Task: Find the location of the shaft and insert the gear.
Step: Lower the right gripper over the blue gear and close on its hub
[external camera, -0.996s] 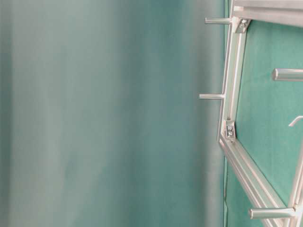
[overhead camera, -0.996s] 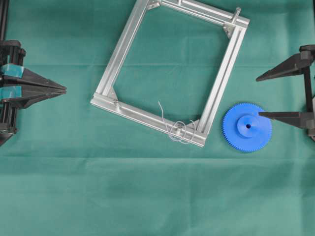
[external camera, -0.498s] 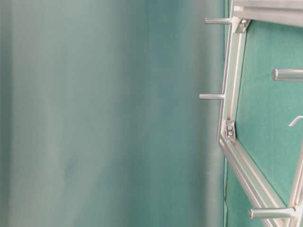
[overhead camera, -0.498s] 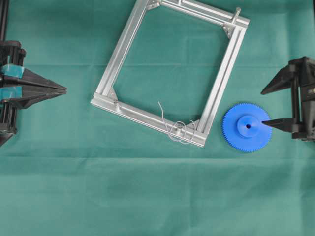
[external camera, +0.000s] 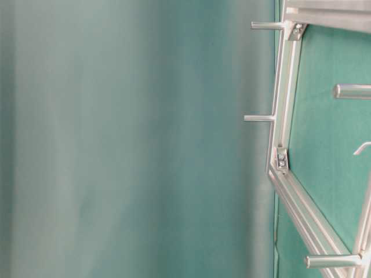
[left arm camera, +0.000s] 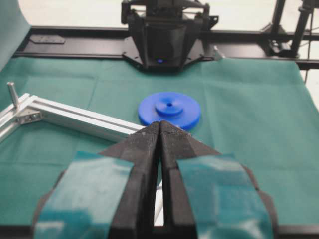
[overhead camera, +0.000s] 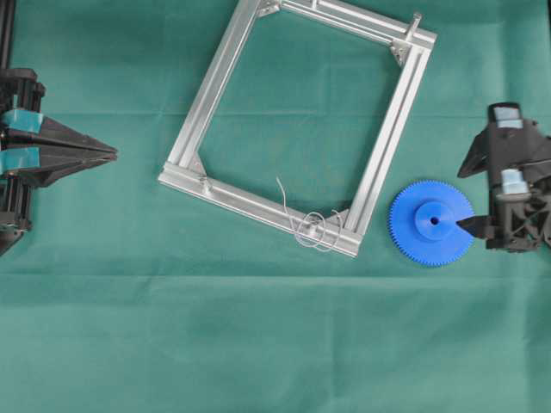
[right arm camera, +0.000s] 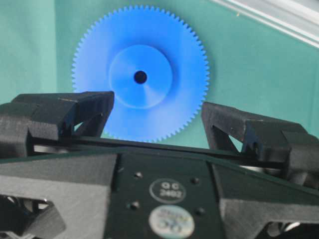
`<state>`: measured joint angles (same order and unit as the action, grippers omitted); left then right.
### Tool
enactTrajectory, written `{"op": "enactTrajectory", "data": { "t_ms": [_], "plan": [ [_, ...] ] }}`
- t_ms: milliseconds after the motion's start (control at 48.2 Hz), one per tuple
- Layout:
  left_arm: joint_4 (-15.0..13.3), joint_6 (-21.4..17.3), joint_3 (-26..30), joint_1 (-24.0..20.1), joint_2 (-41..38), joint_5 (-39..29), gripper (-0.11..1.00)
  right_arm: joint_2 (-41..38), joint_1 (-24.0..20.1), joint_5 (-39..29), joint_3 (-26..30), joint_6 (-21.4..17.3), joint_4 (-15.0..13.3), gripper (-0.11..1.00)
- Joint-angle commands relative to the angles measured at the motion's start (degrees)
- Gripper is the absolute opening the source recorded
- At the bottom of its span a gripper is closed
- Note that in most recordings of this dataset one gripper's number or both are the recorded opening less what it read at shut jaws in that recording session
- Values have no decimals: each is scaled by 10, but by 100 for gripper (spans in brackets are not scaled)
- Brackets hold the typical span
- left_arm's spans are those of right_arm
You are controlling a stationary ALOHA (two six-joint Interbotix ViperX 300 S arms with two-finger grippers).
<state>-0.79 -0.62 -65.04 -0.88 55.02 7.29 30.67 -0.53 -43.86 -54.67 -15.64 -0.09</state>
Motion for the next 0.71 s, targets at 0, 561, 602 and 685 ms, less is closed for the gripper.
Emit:
{"op": "enactTrajectory", "data": {
  "t_ms": [0,561,602,685],
  "plan": [
    [0,0,11,-2,-5,3,1,-14,-2,18,8,0,2,91],
    [-1,0,11,-2,-5,-4,1,-85,-23,120,-23,-29,3,91],
    [-1,0,11,-2,-5,-3,1,-90,-23,127,-26,-30,2,91],
    [-1,0,11,-2,-5,-3,1,-98,-23,143,-33,-38,2,91]
  ]
}}
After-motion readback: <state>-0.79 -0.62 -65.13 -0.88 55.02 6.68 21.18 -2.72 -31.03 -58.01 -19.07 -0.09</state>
